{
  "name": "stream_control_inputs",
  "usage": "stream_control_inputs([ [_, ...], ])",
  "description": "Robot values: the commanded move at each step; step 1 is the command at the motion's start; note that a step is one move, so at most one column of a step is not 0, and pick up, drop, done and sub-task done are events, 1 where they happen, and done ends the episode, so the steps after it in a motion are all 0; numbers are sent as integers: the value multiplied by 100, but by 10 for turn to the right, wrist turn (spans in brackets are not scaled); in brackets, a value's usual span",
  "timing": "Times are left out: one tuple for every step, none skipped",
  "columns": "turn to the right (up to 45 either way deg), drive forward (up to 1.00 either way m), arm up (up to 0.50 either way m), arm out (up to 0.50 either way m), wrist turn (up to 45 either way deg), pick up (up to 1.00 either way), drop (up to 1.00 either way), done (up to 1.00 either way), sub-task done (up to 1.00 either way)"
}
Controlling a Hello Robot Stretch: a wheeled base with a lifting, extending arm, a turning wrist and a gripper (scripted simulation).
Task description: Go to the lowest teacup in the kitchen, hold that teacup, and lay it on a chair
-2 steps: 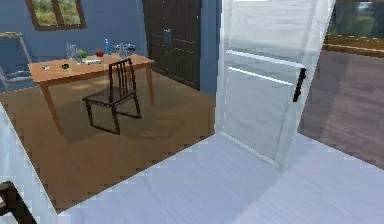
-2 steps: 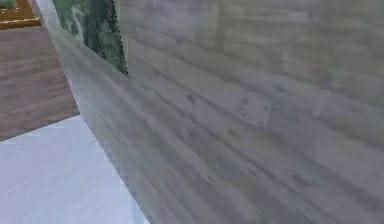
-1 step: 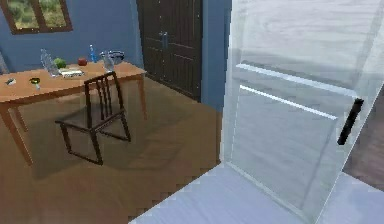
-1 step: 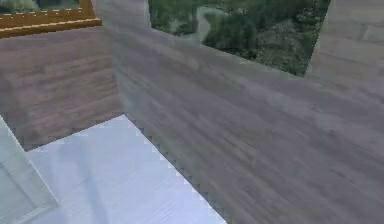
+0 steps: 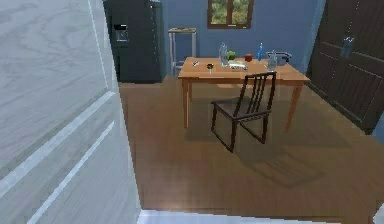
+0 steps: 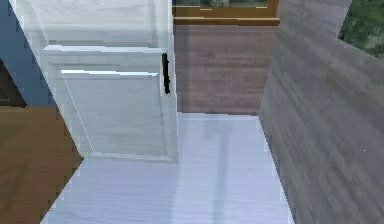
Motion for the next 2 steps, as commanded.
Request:
stream_control_inputs([
  [-30, 0, 0, 0, 0, 0, 0, 0, 0],
  [0, 35, 0, 0, 0, 0, 0, 0, 0],
])
